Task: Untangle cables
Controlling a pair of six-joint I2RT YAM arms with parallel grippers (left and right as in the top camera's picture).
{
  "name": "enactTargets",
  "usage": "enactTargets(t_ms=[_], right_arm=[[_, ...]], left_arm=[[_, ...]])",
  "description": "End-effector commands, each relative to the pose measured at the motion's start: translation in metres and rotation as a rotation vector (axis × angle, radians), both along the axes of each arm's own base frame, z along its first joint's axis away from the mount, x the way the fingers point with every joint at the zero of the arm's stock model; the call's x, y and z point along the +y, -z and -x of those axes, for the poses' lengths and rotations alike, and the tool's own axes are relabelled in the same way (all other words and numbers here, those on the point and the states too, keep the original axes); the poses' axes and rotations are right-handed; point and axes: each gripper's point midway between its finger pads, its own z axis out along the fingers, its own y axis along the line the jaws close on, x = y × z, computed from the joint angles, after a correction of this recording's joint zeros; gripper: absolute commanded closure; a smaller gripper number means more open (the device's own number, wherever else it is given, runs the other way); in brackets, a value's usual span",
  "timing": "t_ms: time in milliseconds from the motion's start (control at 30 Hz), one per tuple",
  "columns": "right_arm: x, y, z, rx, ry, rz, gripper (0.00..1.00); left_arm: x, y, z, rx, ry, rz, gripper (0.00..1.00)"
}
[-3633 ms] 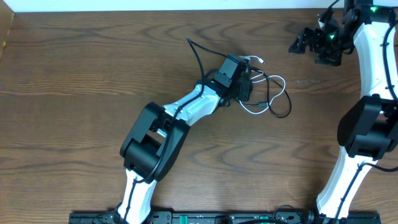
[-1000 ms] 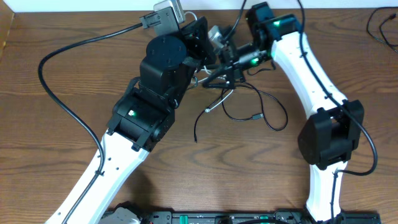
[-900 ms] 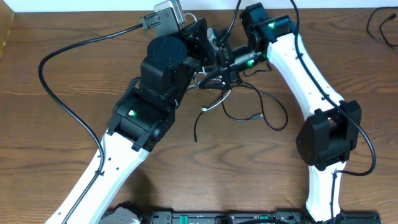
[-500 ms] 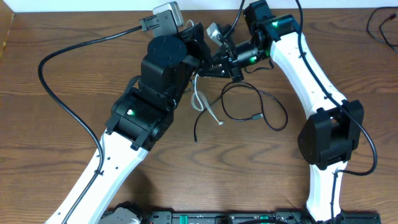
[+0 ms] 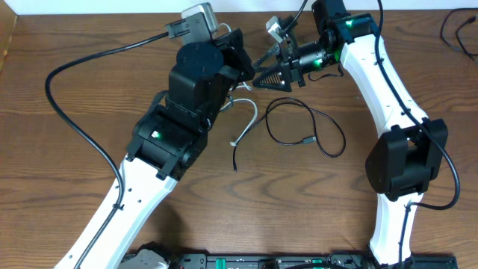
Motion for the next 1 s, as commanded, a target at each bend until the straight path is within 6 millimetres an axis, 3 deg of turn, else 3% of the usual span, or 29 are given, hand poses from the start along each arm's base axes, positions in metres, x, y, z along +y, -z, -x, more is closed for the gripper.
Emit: enactTargets(t_ms=[0, 67, 300, 467, 833, 967], right_arm=[[-0.001, -0.008, 0.004, -0.112, -0.026, -0.004, 0.3], [0.001, -0.013, 0.009, -0.182, -0.062, -0.052, 0.24], [0.003, -0.027, 0.016, -0.323, -0.121, -0.176, 0.21], [0.01, -0.027, 0.026, -0.39, -0.166, -0.198, 0.33], [0.044, -0.032, 0.053, -0.433, -0.266, -0.255, 0.4], [0.053, -0.033, 0.062, -0.431, -0.293, -0.269, 0.53]], left_arm=[[0.007, -0.005, -0.004, 0.015, -0.04, 0.082, 0.92], [0.006, -0.003, -0.003, 0.033, -0.046, 0.109, 0.92], [0.0, 0.004, 0.0, 0.106, 0.01, 0.204, 0.92], [0.003, 0.004, -0.002, 0.17, 0.074, 0.318, 0.92], [-0.003, 0.002, 0.003, 0.235, 0.158, 0.42, 0.92], [-0.003, 0.002, 0.003, 0.234, 0.158, 0.42, 0.92]])
